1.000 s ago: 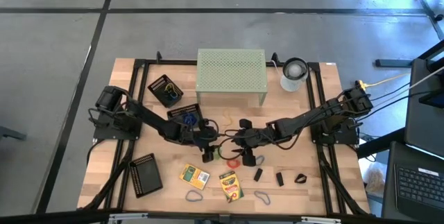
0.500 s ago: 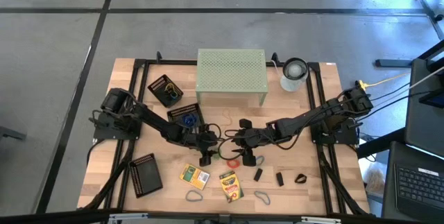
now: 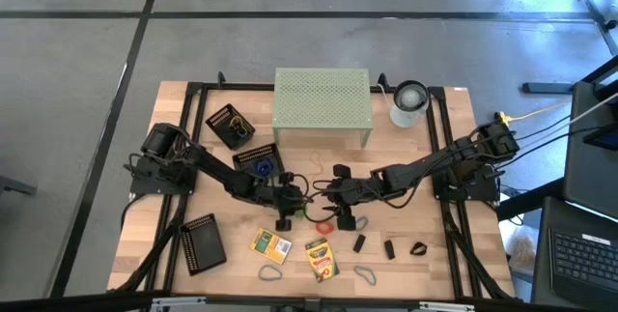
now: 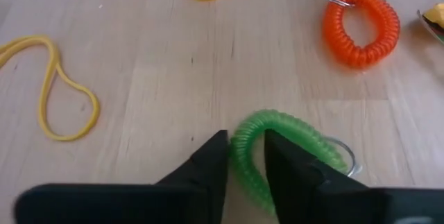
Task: Pick & Place Office Desk Supplies
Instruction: Put the green spring keychain into the middle black bin
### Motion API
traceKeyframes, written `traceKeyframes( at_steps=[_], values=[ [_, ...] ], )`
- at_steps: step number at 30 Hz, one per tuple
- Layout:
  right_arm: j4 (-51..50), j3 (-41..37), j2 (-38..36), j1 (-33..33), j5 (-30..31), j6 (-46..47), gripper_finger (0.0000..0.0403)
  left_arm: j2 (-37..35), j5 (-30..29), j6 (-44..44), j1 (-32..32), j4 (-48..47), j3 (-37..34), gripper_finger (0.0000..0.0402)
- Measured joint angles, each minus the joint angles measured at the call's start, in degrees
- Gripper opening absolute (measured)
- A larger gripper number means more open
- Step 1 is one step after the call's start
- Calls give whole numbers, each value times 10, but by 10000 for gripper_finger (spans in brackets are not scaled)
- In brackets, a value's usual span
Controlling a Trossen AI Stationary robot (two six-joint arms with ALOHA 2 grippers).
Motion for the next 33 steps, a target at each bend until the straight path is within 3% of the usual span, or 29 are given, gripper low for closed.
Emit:
traceKeyframes(
  at_steps=[7,18,25,33],
  values=[
    [0,0,0,0,0,0,192,0,8,-2,1,21,-2,12],
    [0,0,0,0,0,0,192,-90,14,12,1,-3,-3,12],
    [0,0,0,0,0,0,192,-183,-45,30,-2,-53,-3,12],
    [0,0,0,0,0,-2,192,-270,-124,93,-20,-42,-2,12]
  ],
)
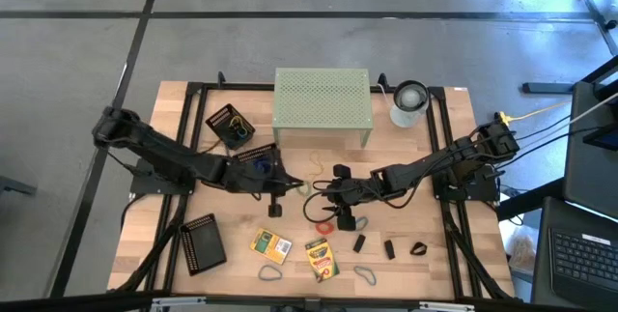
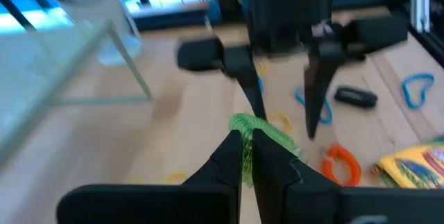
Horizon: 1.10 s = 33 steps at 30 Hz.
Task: Pick & Place Office Desk Supplies
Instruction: Put the green spring keychain into the middle black bin
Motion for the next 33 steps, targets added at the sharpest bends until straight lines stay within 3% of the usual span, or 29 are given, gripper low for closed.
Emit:
traceKeyframes(
  at_steps=[11,26,33],
  values=[
    [0,0,0,0,19,-5,192,-28,-77,82,-30,41,0,12],
    [0,0,0,0,19,-21,192,-30,-96,-96,-28,-190,0,13],
    [0,0,0,0,19,-21,192,-67,-105,-161,-12,-303,0,13]
  ],
)
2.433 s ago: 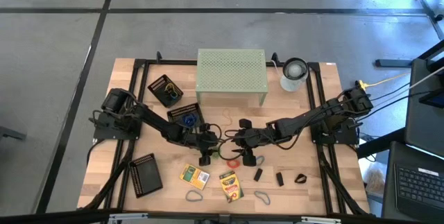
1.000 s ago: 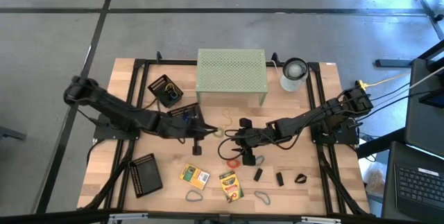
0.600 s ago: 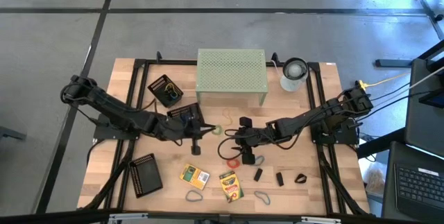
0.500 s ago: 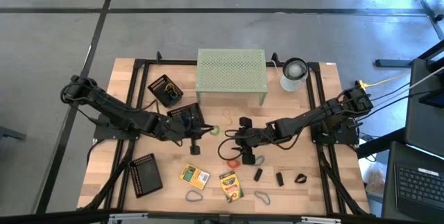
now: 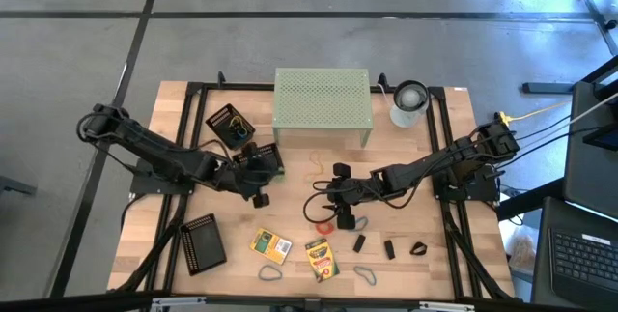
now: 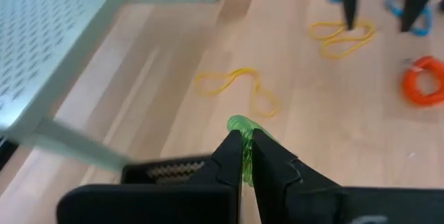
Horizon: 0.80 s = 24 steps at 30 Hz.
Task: Pick & Place Office Desk Supplies
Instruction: Put the green spring keychain into the middle black bin
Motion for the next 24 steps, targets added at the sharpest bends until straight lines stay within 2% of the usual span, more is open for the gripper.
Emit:
traceKeyframes(
  at_steps=[5,11,24],
  values=[
    [0,0,0,0,0,0,192,-23,6,-45,18,-68,0,13],
    [0,0,0,0,0,2,192,-27,57,-80,37,-119,-3,13],
    [3,0,0,0,0,2,192,-27,61,-102,91,-170,-30,13]
  ],
)
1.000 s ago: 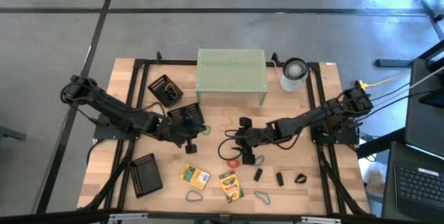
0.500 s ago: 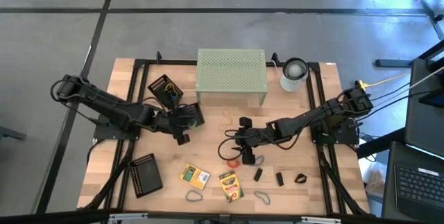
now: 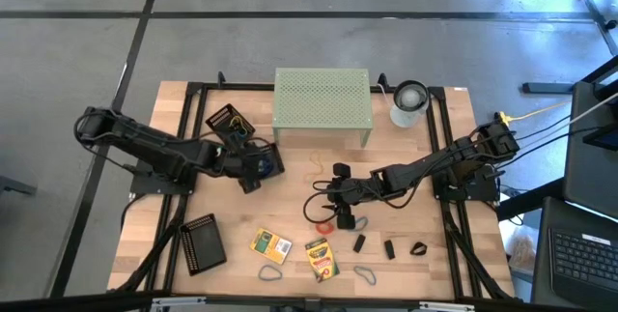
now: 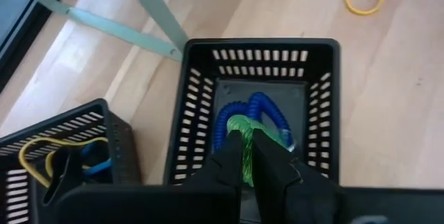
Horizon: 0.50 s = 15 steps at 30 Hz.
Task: Pick & Place Office Desk Supplies
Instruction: Put the green spring keychain into the middle black bin
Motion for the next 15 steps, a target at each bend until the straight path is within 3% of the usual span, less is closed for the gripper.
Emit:
traceKeyframes(
  at_steps=[9,15],
  values=[
    [0,0,0,0,0,0,192,0,-17,2,18,-1,0,20],
    [0,0,0,0,0,0,192,0,-35,2,18,-2,0,66]
  ],
)
